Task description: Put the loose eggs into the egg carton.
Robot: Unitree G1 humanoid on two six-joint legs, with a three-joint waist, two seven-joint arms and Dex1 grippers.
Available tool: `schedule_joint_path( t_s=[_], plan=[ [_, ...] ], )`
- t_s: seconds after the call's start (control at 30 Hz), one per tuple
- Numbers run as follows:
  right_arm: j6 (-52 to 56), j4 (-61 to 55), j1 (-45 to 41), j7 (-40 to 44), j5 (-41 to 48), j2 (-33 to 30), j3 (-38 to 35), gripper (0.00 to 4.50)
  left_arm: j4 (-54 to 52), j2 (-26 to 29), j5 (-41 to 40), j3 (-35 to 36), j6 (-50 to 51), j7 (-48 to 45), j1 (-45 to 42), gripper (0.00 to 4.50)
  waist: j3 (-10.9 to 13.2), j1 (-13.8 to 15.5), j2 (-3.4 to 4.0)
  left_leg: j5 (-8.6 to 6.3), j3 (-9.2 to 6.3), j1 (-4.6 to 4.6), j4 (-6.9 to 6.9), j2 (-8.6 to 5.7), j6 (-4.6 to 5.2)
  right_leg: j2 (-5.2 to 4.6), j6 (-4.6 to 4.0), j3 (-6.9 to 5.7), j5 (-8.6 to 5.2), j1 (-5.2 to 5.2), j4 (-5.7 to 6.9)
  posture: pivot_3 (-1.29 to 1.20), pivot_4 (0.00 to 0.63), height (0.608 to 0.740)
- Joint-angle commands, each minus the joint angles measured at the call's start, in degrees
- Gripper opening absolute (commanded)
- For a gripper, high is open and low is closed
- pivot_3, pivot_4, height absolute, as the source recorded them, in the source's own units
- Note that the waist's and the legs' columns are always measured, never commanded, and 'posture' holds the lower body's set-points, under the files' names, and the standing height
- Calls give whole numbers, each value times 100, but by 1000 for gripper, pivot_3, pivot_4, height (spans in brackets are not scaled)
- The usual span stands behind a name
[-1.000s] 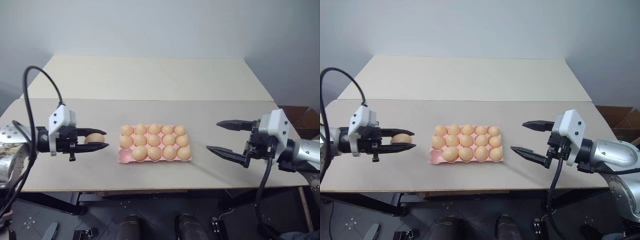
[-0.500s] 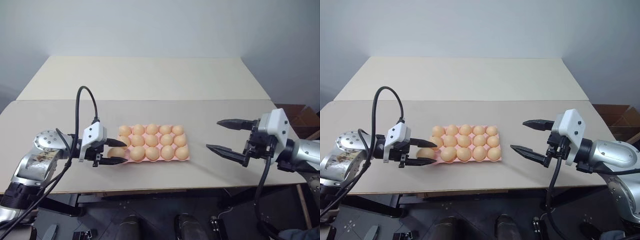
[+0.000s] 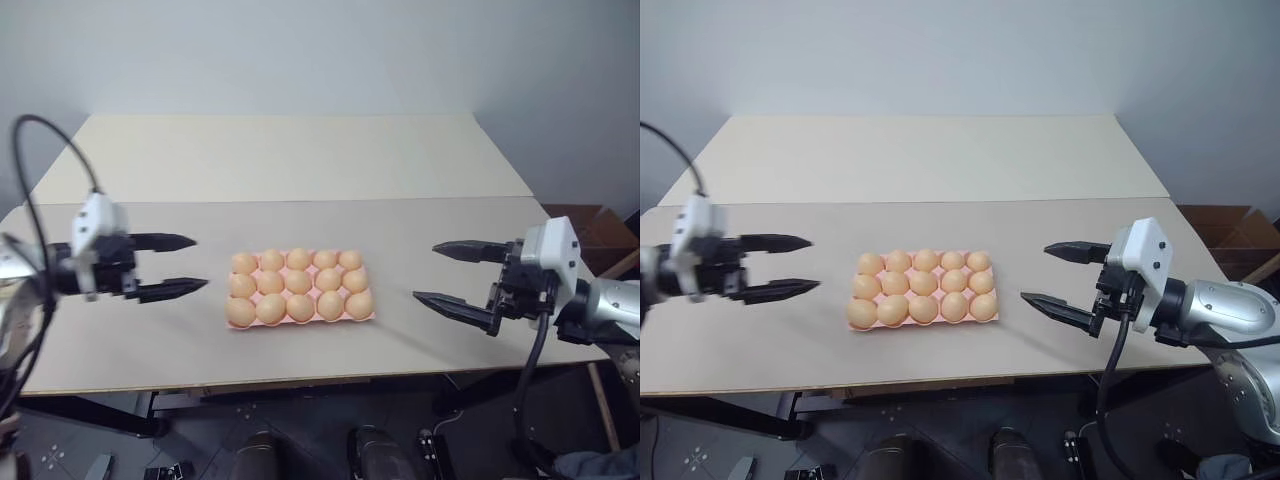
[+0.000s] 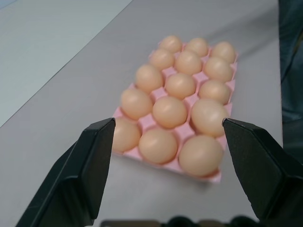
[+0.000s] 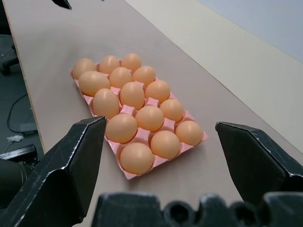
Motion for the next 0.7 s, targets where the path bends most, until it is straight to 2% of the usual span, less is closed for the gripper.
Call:
schedule_joint_path(
  t_s=[0.03,0.13,0.27,0.43,0.6,0.7],
  plan=[
    [-332,279,-122,307,-170,-109,-72,4308,26,62,36,944,-440,-119,566,3918,0,7,0,0,0,1,0,1,0,0,-9,-2,-5,2,2,0,150,740],
    [-448,549,-106,400,-356,-94,-56,4308,-347,-88,-213,1538,-241,-259,1374,3918,0,17,1,0,3,0,0,2,-1,-3,-40,-3,-22,1,2,0,150,740],
    [-429,507,-38,386,-453,-38,-11,4308,-896,-311,-516,1845,111,-107,1971,3918,0,85,0,-1,6,-3,0,2,-1,-10,-43,-2,-22,-1,0,0,150,740],
    [-347,397,-2,350,-392,-24,-91,4308,-1264,-372,-587,2170,306,182,2287,3918,1,118,1,-1,7,3,0,4,-1,-5,-42,-2,-26,0,3,0,150,740],
    [-340,336,-214,197,-588,84,287,4308,-1616,-466,-637,2458,440,332,2678,3918,1,110,1,-2,12,1,0,2,-1,-6,-44,3,-26,-1,0,0,150,740],
    [-365,415,-391,253,-517,129,361,4308,-1757,-463,-607,2411,476,594,2618,3918,1,110,2,-2,13,0,0,4,-1,-4,-43,3,-27,-8,4,0,150,740]
  ],
)
